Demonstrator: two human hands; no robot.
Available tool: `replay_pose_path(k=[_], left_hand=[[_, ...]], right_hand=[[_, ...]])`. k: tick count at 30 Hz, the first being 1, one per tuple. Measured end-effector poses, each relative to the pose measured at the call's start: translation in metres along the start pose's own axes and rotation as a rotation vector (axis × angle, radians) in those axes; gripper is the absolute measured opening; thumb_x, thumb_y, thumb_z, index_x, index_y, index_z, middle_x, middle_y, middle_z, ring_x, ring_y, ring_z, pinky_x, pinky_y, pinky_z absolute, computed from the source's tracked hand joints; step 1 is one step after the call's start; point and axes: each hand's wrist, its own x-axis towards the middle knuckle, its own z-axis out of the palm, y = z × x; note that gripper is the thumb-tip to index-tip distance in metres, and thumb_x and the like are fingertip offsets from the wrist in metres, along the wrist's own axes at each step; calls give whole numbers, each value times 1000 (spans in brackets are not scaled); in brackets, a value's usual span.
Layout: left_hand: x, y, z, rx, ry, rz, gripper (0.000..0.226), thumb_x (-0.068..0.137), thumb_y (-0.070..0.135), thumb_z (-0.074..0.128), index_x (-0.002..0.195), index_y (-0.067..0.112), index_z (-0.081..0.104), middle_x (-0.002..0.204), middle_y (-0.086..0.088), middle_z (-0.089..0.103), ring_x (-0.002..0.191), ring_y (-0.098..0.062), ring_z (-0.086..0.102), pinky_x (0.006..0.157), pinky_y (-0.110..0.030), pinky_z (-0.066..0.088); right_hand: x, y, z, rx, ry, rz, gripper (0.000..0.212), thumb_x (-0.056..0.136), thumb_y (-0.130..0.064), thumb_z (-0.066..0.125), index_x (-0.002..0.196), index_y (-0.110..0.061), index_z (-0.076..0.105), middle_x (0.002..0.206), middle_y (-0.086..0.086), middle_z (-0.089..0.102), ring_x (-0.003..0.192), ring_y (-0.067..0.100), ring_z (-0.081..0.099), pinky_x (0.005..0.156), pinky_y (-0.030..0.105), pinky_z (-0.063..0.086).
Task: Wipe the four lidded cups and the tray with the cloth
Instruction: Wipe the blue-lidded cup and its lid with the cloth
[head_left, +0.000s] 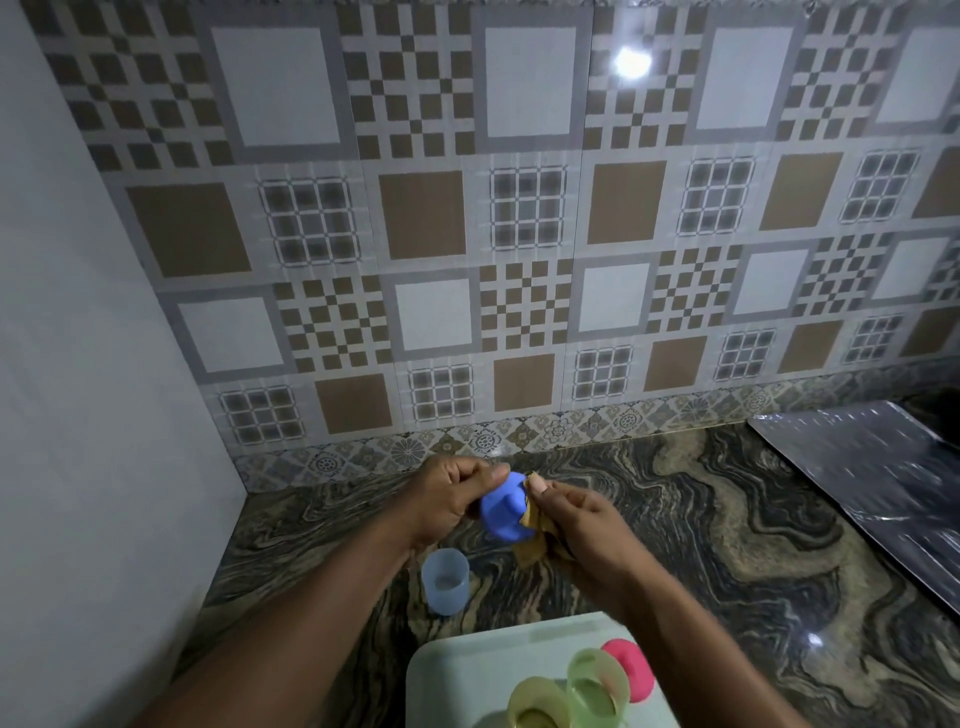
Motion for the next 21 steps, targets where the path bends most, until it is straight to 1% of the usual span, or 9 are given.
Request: replay_pose_path(k=[3,5,7,8,9,11,15,18,21], left_hand=[[-4,-11,4,-88,13,-66,26,91,26,61,80,9,76,77,-10,73,68,-19,67,64,-27,56],[-8,-10,-1,-134,-92,-246,39,86,41,64,85,3,72,85,-16,72,76,-26,68,73,-37,59],[-8,0,-3,-72,-194,-392,52,87,59,64,71,9,64,72,-9,65,66,-21,63,66,-33,57],[-5,3,-1,15,-190,-383,55,87,62,63,62,13,60,62,-4,58,57,-18,56,58,-28,53],[-1,6,1,120,-131,-335,58,86,63,65,54,15,54,53,-1,49,48,-16,47,51,-24,44],[8,7,8,277,26,-163,65,84,60,68,50,12,42,46,-1,32,44,-16,28,51,-25,27],[11,-6,17,258,263,28,65,97,34,64,43,23,28,41,9,22,42,-11,20,49,-26,19],[9,-23,22,182,408,4,67,94,37,67,42,23,28,45,4,23,45,-14,22,51,-28,22],[4,-32,21,121,345,-155,61,90,48,68,46,24,34,51,-6,29,50,-18,29,58,-34,29]], right_hand=[[-4,13,2,63,82,-11,38,94,-24,55,98,11,69,74,19,70,50,20,62,45,27,50],[-4,11,-4,-16,13,33,46,91,-27,58,98,18,63,72,20,66,49,21,60,44,28,51],[-3,-2,-11,-184,-143,78,39,93,-29,59,91,9,68,73,18,64,57,24,60,49,30,54],[-1,-8,-13,-250,-201,87,38,94,-30,59,90,8,67,76,19,64,61,27,60,53,31,54],[2,-13,-12,-269,-226,85,39,94,-29,59,92,9,66,77,20,63,61,29,60,53,31,54],[5,-15,-8,-200,-206,65,39,95,-28,57,94,11,64,77,20,63,58,27,59,50,30,53],[-1,4,0,-74,-86,-9,43,98,-27,54,102,14,63,85,26,64,59,24,60,49,28,51],[-12,28,15,-39,104,-120,35,99,-24,52,98,7,68,74,18,67,54,16,61,47,27,50],[-14,33,13,-75,134,-96,37,97,-27,53,92,7,66,68,16,62,47,15,57,44,24,46]])
